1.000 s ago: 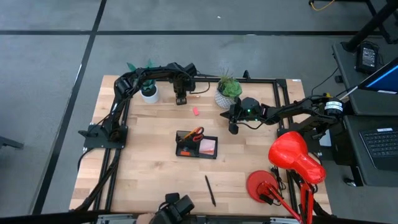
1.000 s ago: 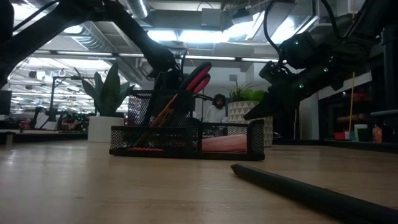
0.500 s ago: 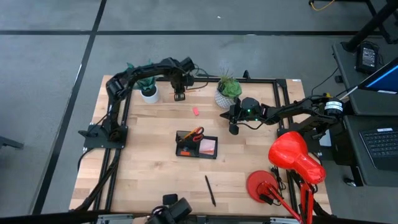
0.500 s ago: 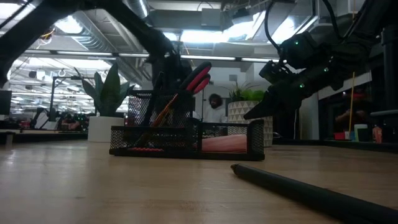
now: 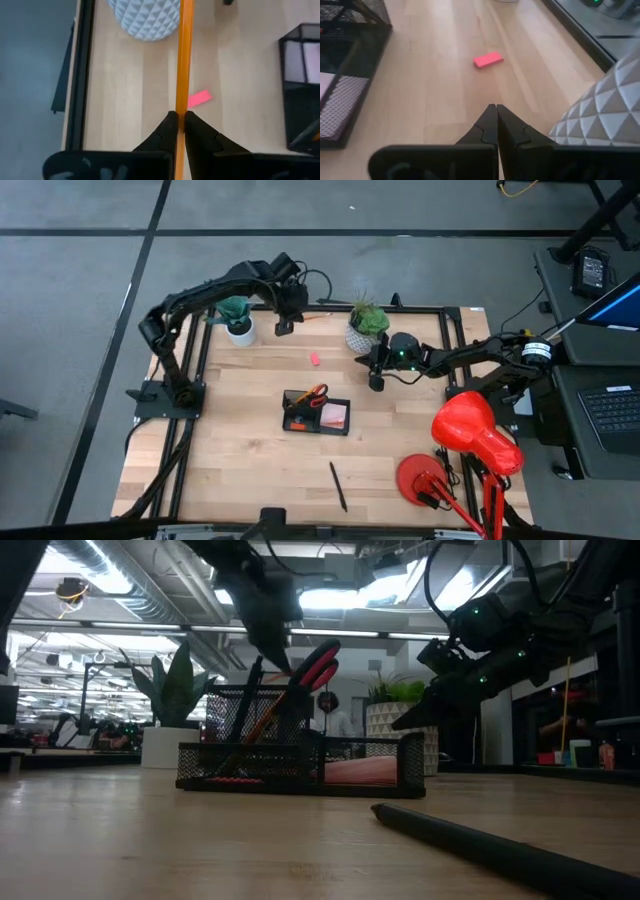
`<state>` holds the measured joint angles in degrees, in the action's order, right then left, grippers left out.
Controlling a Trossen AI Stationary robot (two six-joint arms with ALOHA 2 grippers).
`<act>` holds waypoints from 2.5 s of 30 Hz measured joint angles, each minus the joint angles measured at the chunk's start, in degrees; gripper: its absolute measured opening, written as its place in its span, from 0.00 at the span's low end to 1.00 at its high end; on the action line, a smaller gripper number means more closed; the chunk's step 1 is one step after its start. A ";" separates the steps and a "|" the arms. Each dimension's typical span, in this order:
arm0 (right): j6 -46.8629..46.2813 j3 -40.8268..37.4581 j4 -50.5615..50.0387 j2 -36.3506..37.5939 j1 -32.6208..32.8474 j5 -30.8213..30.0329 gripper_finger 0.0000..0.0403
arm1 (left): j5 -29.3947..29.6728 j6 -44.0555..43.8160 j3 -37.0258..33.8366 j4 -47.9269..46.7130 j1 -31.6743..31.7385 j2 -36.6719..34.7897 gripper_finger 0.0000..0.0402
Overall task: Pick and place office supplies into organizer
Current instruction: Put the orange pencil into the desk organizer
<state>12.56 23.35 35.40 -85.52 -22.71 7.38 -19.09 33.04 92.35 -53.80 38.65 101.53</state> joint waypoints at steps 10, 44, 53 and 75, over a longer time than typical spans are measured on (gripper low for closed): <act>-0.04 0.00 -0.07 0.00 -1.12 -0.11 0.00 | -10.63 -2.91 -12.26 8.84 -0.11 -9.97 0.04; -4.83 -0.02 1.28 0.00 -0.71 0.40 0.00 | 21.79 -28.39 -58.50 69.80 -39.42 -39.10 0.04; -4.58 -0.01 4.21 -0.02 1.86 0.34 0.00 | 28.45 -33.41 -58.50 77.29 -42.12 -33.36 0.04; -4.60 0.00 3.10 -0.02 5.93 0.33 0.00 | 36.27 -44.62 -69.80 103.93 -44.51 -22.44 0.04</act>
<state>7.95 23.35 38.49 -85.54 -16.78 7.70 17.18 -11.58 22.54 50.13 -5.86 79.09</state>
